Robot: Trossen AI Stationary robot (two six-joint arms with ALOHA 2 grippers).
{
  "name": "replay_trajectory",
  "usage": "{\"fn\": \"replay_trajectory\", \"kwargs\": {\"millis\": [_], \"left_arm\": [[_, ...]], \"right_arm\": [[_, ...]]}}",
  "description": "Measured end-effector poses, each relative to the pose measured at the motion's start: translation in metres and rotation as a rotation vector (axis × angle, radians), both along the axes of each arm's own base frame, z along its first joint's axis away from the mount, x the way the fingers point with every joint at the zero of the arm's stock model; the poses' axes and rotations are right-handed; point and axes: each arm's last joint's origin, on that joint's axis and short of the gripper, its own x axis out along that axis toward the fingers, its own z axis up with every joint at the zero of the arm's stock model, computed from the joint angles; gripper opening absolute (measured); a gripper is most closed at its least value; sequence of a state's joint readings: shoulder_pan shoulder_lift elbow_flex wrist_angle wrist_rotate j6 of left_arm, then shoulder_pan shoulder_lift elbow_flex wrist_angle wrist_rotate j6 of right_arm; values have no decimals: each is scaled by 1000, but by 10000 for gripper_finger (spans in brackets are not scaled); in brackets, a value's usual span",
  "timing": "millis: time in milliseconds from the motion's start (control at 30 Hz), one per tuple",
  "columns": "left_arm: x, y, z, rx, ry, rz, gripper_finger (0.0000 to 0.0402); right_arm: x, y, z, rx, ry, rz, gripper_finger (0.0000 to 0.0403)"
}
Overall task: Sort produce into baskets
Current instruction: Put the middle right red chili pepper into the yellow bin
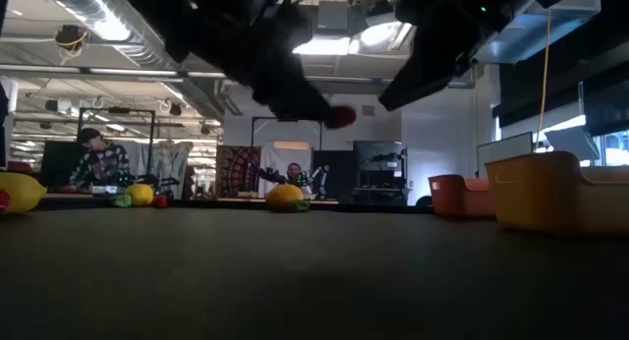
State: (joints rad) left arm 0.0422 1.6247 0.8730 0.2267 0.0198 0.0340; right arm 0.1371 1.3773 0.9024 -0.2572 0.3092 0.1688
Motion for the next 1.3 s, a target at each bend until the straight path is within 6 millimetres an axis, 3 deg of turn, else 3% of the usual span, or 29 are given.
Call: {"fn": "replay_trajectory", "kwargs": {"millis": [467,933,1300], "left_arm": [[6,0,12,-70,-138,37,88],[7,-1,16,-66,-183,31,88],[7,-1,16,-65,-182,31,88]], "right_arm": [[6,1,8,9,-101,11,241],[9,1,11,-10,-142,30,104],[9,1,11,-33,-136,47,27]]}}
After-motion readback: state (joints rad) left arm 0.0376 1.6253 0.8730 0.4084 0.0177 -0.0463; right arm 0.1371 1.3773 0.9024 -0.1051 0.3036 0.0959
